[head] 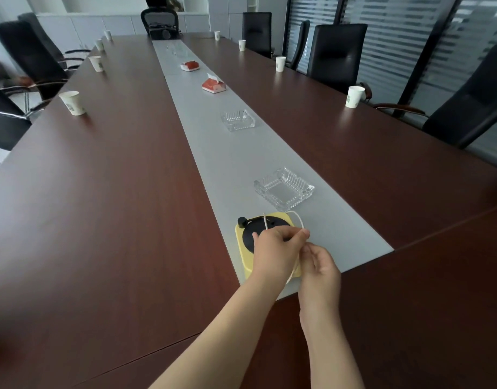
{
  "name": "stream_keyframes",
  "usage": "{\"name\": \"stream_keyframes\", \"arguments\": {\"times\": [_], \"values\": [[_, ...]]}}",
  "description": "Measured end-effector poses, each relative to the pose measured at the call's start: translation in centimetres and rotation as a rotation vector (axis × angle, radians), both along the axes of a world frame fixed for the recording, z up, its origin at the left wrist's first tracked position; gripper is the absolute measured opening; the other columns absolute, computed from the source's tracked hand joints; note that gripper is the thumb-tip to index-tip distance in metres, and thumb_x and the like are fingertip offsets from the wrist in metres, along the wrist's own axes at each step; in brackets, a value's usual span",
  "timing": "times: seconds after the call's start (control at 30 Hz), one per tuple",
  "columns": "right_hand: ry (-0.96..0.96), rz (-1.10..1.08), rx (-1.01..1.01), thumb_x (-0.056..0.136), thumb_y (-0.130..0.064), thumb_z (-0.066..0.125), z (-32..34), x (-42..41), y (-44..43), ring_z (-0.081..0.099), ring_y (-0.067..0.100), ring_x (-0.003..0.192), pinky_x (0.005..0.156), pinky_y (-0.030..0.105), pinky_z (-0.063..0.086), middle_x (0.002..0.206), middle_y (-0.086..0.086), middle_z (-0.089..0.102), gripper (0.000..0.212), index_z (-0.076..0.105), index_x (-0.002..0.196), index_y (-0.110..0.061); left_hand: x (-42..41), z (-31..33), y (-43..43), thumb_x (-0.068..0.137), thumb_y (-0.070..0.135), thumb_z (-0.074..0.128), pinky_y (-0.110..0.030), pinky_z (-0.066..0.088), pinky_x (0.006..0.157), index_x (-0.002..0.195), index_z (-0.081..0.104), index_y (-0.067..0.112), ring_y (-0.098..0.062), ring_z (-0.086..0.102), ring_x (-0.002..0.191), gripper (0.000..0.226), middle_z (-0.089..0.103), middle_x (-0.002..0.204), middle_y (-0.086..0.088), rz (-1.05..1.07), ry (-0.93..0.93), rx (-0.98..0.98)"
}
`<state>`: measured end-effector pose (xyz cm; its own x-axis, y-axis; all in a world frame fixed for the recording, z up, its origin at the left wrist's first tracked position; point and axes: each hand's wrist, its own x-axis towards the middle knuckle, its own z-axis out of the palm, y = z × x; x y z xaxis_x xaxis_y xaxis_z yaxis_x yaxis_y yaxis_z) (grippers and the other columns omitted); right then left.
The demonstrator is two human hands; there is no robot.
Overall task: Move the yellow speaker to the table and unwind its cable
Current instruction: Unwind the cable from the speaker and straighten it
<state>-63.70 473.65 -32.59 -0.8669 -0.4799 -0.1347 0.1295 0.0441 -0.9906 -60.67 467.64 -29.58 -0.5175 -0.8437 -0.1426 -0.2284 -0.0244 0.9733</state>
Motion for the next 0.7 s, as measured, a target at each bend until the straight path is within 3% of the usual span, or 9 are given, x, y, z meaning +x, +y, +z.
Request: {"name": "stream_keyframes", "arguments": {"times": [0.07, 0.17, 0.27, 0.37, 0.47, 0.53, 0.6, 0.7], "values": [[0.013, 0.003, -0.004, 0.095, -0.021, 0.052, 0.3, -0.3, 0.0, 0.066, 0.018, 0.094, 0.084, 0.037, 0.052, 0.097, 0.003, 0.07, 0.013, 0.064, 0.089, -0.023, -0.3, 0.1, 0.0, 0.084, 0.028, 0.065, -0.044, 0.036, 0.11, 0.056, 0.068, 0.036, -0.005, 0.058, 0.062, 0.029, 0.064, 0.055, 0.016, -0.003, 0.004, 0.006], [0.077, 0.002, 0.005, 0.096, -0.019, 0.049, 0.8, -0.8, 0.3, 0.064, 0.019, 0.091, 0.077, 0.03, 0.049, 0.092, 0.001, 0.067, 0.014, 0.06, 0.087, -0.022, -0.6, 0.5, 0.1, 0.087, 0.024, 0.063, -0.023, 0.046, 0.078, 0.085, 0.075, 0.011, -0.013, 0.056, 0.07, 0.017, 0.064, 0.07, 0.001, -0.03, 0.073, 0.082], [0.18, 0.016, 0.032, 0.097, -0.017, 0.046, 1.3, -1.4, 0.7, 0.061, 0.016, 0.091, 0.071, 0.022, 0.045, 0.1, 0.003, 0.065, 0.013, 0.059, 0.097, -0.018, -0.9, 0.7, 0.7, 0.09, 0.019, 0.06, -0.027, 0.05, 0.083, 0.091, 0.072, 0.012, -0.011, 0.061, 0.079, 0.015, 0.065, 0.075, 0.003, -0.076, 0.144, 0.155], [0.248, 0.04, 0.084, 0.098, -0.017, 0.045, 1.2, -2.2, 0.8, 0.061, 0.017, 0.094, 0.078, 0.027, 0.047, 0.105, 0.003, 0.064, 0.014, 0.058, 0.1, -0.02, -1.2, 0.6, 1.1, 0.093, 0.017, 0.053, -0.036, 0.053, 0.087, 0.096, 0.068, 0.016, -0.018, 0.064, 0.086, 0.015, 0.066, 0.082, -0.003, -0.104, 0.166, 0.19], [0.275, 0.067, 0.133, 0.098, -0.018, 0.044, 1.0, -2.9, 1.0, 0.061, 0.019, 0.095, 0.078, 0.03, 0.049, 0.105, 0.003, 0.065, 0.014, 0.058, 0.101, -0.019, -1.3, 0.3, 1.4, 0.095, 0.014, 0.048, -0.022, 0.053, 0.067, 0.11, 0.066, 0.008, -0.016, 0.062, 0.077, 0.024, 0.064, 0.084, -0.005, -0.109, 0.154, 0.206], [0.243, 0.089, 0.124, 0.098, -0.018, 0.043, 1.0, -3.0, 1.3, 0.061, 0.015, 0.088, 0.068, 0.02, 0.048, 0.1, -0.001, 0.065, 0.014, 0.057, 0.1, -0.022, -1.2, 0.3, 1.5, 0.095, 0.013, 0.048, -0.016, 0.048, 0.049, 0.109, 0.066, 0.007, -0.012, 0.057, 0.063, 0.024, 0.062, 0.079, -0.005, -0.102, 0.134, 0.223], [0.189, 0.117, 0.094, 0.098, -0.017, 0.044, 1.1, -3.0, 1.5, 0.06, 0.008, 0.076, 0.055, 0.01, 0.046, 0.089, -0.005, 0.064, 0.016, 0.058, 0.095, -0.025, -1.1, 0.2, 1.5, 0.094, 0.014, 0.05, -0.02, 0.044, 0.047, 0.104, 0.068, 0.01, -0.014, 0.055, 0.059, 0.022, 0.064, 0.079, -0.006, -0.089, 0.131, 0.237], [0.081, 0.137, 0.028, 0.097, -0.014, 0.048, 1.6, -2.9, 1.7, 0.054, 0.001, 0.053, 0.046, 0.015, 0.045, 0.075, -0.006, 0.061, 0.023, 0.061, 0.085, -0.029, -0.8, 0.1, 1.4, 0.093, 0.014, 0.052, -0.023, 0.043, 0.047, 0.093, 0.07, 0.014, -0.016, 0.058, 0.06, 0.018, 0.068, 0.086, -0.011, -0.078, 0.185, 0.263]]}}
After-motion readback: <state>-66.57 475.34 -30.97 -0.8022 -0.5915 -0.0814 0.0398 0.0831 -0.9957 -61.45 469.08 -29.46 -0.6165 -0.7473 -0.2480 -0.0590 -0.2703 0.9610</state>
